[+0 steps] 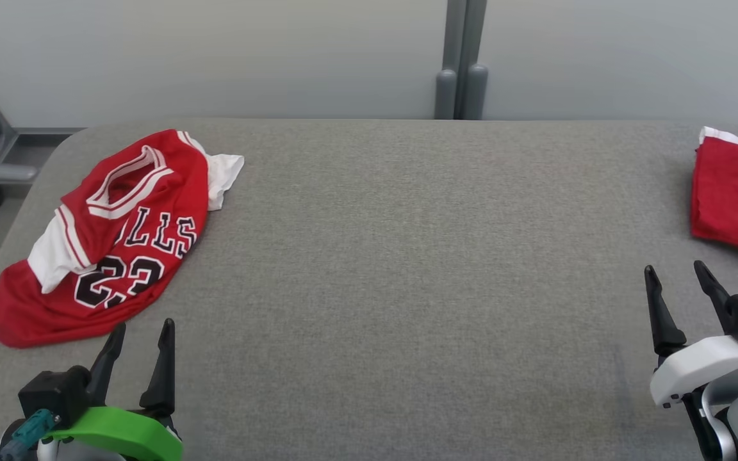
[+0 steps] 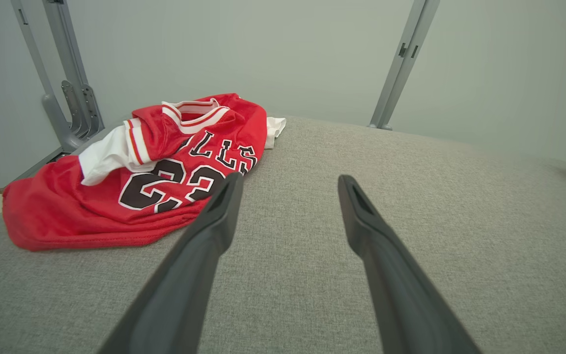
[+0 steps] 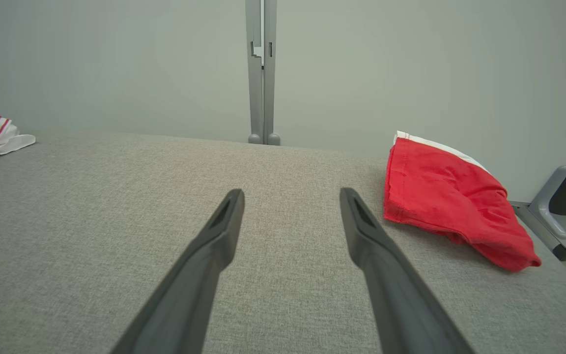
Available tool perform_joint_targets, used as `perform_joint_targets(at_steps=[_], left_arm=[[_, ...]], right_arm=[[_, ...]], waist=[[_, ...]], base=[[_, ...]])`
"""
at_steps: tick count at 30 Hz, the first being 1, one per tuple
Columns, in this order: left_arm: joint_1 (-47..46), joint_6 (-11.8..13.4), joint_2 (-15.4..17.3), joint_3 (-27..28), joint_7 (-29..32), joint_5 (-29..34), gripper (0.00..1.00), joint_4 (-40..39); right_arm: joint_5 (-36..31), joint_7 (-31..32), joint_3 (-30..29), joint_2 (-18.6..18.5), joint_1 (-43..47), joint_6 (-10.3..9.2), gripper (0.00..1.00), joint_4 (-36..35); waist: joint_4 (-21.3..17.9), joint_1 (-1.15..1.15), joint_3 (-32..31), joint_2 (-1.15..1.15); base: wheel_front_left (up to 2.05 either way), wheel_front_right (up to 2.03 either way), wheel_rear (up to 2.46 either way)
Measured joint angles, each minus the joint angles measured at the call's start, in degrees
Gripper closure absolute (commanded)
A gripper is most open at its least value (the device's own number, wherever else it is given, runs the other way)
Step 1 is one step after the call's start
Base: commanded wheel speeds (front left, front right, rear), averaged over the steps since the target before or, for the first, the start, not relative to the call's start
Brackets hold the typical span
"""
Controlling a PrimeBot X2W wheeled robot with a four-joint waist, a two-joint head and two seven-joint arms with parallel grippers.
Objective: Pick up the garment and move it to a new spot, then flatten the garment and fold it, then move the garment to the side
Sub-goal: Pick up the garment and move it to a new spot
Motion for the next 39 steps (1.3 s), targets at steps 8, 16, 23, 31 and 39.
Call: perform_joint_targets(at_steps=[8, 16, 23, 31, 39], left_arm=[[0.26, 0.69, 0.11, 2.71, -0.30, 0.00, 0.00, 0.05], [2.93, 1.54, 1.08, 5.14, -0.31, 0.00, 0.00, -0.26], [2.94, 1.52, 1.12, 4.76, -0.31, 0.01, 0.00, -0.81], [2.99, 1.41, 1.77, 5.13, -0.31, 0.04, 0.00, -0.89], [3.81, 1.41, 2.05, 5.71, -0.31, -0.09, 0.00, -1.76]], right_arm=[[-0.99, 0.00, 2.94, 0.70, -0.22, 0.38, 0.00, -0.37], [-1.60, 0.01, 5.53, 2.07, -2.09, 1.63, 0.00, -0.16], [-1.58, 0.02, 4.87, 2.19, -2.26, 1.54, 0.00, 0.81], [-1.55, 0.02, 5.05, 2.52, -2.19, 1.53, 0.00, 1.13], [-1.87, 0.03, 5.31, 2.93, -2.22, 1.52, 0.00, 1.20]], waist=[[4.94, 0.00, -0.18, 0.00], [11.12, 0.00, -0.68, 0.00], [16.73, 0.00, -1.27, 0.00], [22.72, 0.00, -2.16, 0.00], [23.07, 0.00, -2.32, 0.00]], base=[[0.00, 0.00, 0.00], [0.00, 0.00, 0.00], [0.00, 0.00, 0.00], [0.00, 0.00, 0.00], [0.00, 0.00, 0.00]])
